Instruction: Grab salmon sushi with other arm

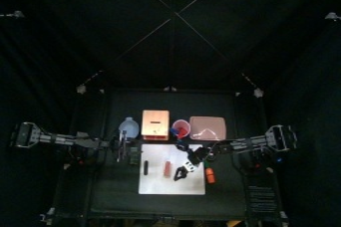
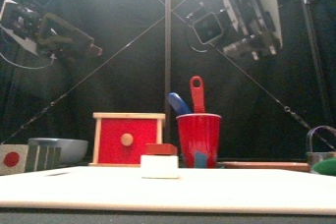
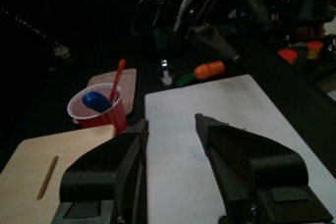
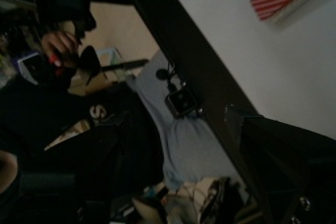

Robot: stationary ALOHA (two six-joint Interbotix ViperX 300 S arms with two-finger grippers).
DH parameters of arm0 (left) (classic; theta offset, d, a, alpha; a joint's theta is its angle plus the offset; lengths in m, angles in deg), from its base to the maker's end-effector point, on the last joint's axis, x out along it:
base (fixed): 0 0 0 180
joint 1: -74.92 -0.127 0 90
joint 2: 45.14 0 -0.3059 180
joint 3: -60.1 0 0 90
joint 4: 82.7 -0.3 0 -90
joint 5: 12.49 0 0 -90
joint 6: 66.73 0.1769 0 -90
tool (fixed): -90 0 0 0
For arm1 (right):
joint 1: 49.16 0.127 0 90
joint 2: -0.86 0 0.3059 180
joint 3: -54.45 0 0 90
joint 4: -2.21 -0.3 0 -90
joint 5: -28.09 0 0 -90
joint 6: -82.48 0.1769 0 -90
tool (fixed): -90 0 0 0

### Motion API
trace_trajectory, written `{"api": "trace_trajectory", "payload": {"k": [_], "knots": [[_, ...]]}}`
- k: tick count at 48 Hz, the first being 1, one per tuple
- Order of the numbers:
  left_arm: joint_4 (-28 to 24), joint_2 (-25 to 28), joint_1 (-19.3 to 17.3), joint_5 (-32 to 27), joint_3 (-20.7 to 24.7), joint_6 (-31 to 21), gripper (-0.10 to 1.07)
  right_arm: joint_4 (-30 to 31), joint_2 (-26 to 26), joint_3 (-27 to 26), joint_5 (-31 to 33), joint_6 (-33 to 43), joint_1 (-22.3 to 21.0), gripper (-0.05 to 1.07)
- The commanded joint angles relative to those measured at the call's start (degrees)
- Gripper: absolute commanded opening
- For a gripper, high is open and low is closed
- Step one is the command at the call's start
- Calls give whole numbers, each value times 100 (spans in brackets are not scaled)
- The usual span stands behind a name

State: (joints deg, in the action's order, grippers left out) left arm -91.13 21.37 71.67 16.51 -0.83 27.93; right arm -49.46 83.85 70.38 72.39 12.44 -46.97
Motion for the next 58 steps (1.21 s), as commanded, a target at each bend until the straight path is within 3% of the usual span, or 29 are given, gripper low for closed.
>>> {"api": "trace_trajectory", "payload": {"k": [1,6,13,20,31,40,50,58], "knots": [[18,0,-26,-44,70,0,82,984,26,-483,826,712,-88,103],[35,9,-26,-70,62,-18,81,2241,53,-765,905,1740,-105,103],[211,9,-26,-70,62,-44,82,3296,-53,-809,483,3384,149,103],[404,0,-114,-70,62,-9,82,3920,-352,-888,202,4931,510,103],[694,9,-316,-88,9,0,82,4641,-914,-1266,193,6715,650,103],[765,0,-448,-88,-18,-44,82,5212,-1564,-1854,396,7409,650,103],[1125,9,-448,-88,9,-26,82,5344,-2013,-2382,844,7462,615,103],[1125,9,-413,-88,9,-9,82,5493,-2496,-2848,958,7479,615,103]]}}
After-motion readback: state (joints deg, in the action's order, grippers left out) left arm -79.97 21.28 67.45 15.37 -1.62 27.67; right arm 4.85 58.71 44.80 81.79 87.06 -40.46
